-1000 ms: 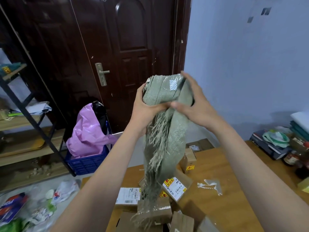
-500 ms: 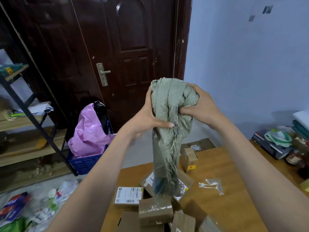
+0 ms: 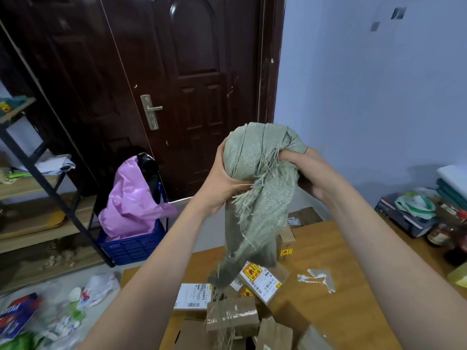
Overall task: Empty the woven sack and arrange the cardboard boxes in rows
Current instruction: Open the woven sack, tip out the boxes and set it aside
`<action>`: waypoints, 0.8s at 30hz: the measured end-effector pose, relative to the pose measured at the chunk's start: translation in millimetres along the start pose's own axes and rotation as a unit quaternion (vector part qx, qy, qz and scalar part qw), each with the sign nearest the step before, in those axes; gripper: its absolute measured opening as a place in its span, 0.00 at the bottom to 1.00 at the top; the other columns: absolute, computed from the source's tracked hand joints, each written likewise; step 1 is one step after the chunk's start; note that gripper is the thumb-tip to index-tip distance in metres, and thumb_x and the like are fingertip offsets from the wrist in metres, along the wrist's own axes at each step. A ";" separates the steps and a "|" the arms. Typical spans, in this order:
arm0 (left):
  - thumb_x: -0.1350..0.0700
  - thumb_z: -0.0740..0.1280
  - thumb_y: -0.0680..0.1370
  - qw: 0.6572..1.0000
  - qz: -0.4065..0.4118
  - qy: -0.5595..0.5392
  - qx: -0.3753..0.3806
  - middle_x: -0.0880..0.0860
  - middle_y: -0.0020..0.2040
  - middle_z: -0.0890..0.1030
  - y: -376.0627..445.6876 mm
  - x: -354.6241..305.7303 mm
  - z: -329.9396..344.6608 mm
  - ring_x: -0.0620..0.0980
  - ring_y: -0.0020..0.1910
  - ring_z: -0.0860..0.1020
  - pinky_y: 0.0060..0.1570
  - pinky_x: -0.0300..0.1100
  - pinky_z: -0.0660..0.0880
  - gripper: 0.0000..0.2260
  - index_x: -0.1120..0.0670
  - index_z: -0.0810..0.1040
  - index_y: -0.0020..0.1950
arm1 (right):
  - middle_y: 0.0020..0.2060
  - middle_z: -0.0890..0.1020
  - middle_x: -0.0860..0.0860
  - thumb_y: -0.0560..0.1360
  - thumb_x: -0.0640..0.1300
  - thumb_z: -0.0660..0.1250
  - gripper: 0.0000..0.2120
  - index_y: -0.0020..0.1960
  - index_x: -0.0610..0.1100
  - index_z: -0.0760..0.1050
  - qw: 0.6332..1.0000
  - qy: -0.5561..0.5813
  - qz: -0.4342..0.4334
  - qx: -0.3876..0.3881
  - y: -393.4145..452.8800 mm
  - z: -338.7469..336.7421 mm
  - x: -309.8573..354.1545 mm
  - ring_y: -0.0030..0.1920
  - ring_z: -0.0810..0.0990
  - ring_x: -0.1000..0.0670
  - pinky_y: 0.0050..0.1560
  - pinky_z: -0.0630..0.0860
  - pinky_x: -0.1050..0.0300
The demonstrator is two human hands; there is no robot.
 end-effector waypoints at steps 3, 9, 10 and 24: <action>0.70 0.80 0.62 0.998 0.000 -0.012 -0.054 0.44 0.66 0.73 3.9 8.3 -5.7 0.35 0.60 0.77 0.54 0.31 0.76 0.50 0.49 0.59 0.77 | 0.49 0.86 0.46 0.73 0.41 0.70 0.13 0.57 0.43 0.80 1.000 -0.021 0.010 0.016 4.9 2.0 -9.2 0.50 0.84 0.46 0.51 0.82 0.51; 0.66 0.81 0.63 0.991 -0.023 -0.058 -0.117 0.48 0.63 0.78 9.5 22.0 -12.0 0.44 0.60 0.79 0.59 0.44 0.78 0.44 0.51 0.65 0.74 | 0.71 0.67 0.53 0.69 0.64 0.70 0.38 0.74 0.59 0.59 0.966 -0.214 -0.124 -0.076 7.6 -0.8 -8.8 0.66 0.72 0.54 0.66 0.72 0.51; 0.66 0.81 0.63 0.990 -0.022 -0.070 -0.121 0.50 0.63 0.78 10.1 22.1 -11.9 0.45 0.60 0.80 0.60 0.46 0.78 0.44 0.52 0.65 0.74 | 0.73 0.64 0.54 0.70 0.66 0.68 0.40 0.76 0.60 0.55 0.962 -0.221 -0.149 -0.065 4.8 2.4 -7.9 0.69 0.67 0.56 0.70 0.68 0.51; 0.64 0.83 0.62 0.995 -0.095 -0.028 0.019 0.51 0.67 0.75 13.1 15.3 -8.9 0.49 0.65 0.77 0.60 0.52 0.78 0.52 0.40 0.56 0.76 | 0.60 0.72 0.60 0.59 0.45 0.81 0.50 0.69 0.70 0.56 0.922 -0.324 -0.210 0.023 10.2 11.0 -9.5 0.63 0.72 0.54 0.63 0.71 0.56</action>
Point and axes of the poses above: each hand's wrist, its own y-axis towards the middle knuckle, its own z-axis out of the palm, x = y × z, the point moved 6 cm from there along y, towards the middle knuckle
